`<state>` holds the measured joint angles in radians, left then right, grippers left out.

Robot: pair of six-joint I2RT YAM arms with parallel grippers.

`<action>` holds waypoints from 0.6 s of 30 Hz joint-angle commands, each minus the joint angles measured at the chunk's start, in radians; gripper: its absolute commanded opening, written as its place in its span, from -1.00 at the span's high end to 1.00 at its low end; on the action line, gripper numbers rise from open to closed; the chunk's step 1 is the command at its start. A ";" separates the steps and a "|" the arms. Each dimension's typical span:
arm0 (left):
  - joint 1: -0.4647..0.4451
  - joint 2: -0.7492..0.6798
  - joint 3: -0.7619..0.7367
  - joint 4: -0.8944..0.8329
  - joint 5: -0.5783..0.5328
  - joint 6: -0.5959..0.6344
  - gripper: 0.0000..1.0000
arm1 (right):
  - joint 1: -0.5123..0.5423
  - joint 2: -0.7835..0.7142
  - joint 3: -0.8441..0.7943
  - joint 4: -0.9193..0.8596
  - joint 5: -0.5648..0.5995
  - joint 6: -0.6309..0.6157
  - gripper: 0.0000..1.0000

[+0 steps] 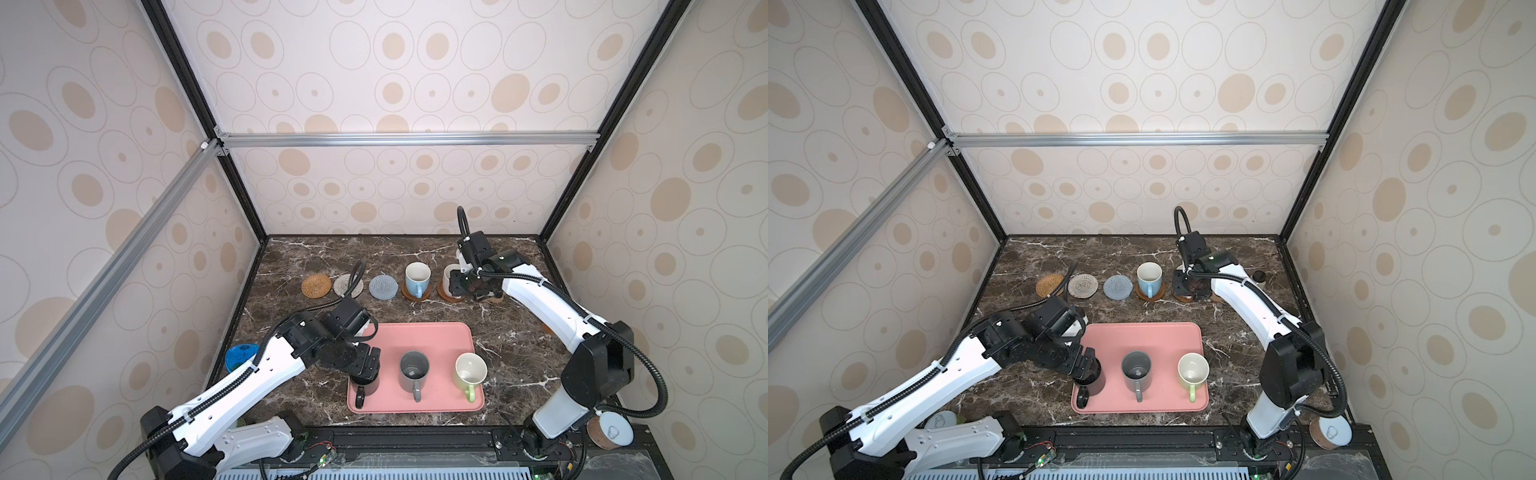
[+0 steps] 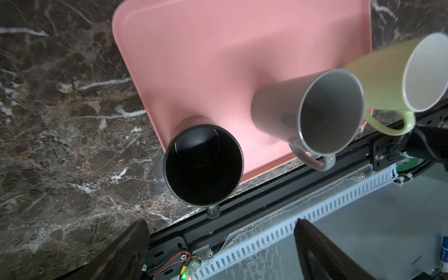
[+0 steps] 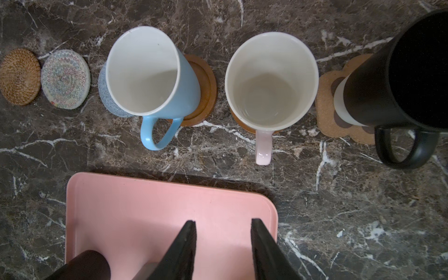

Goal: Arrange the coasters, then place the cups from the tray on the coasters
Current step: 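Move the open left gripper over the black mug on the pink tray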

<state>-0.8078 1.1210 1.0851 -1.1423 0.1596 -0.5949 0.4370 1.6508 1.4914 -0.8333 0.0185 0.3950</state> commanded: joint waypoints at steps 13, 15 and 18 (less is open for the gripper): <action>-0.051 0.069 -0.115 -0.010 0.014 -0.017 -0.67 | -0.021 -0.037 -0.045 0.002 0.004 0.004 0.18; -0.052 0.073 -0.133 0.009 0.021 -0.020 -0.62 | -0.022 -0.040 -0.049 0.004 0.006 0.006 0.18; -0.054 0.080 -0.152 0.031 0.025 -0.016 -0.53 | -0.024 -0.043 -0.054 0.002 0.009 0.009 0.18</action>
<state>-0.8501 1.1946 0.9421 -1.1328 0.1787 -0.6060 0.4221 1.6451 1.4528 -0.8219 0.0189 0.3969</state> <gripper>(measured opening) 0.776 0.408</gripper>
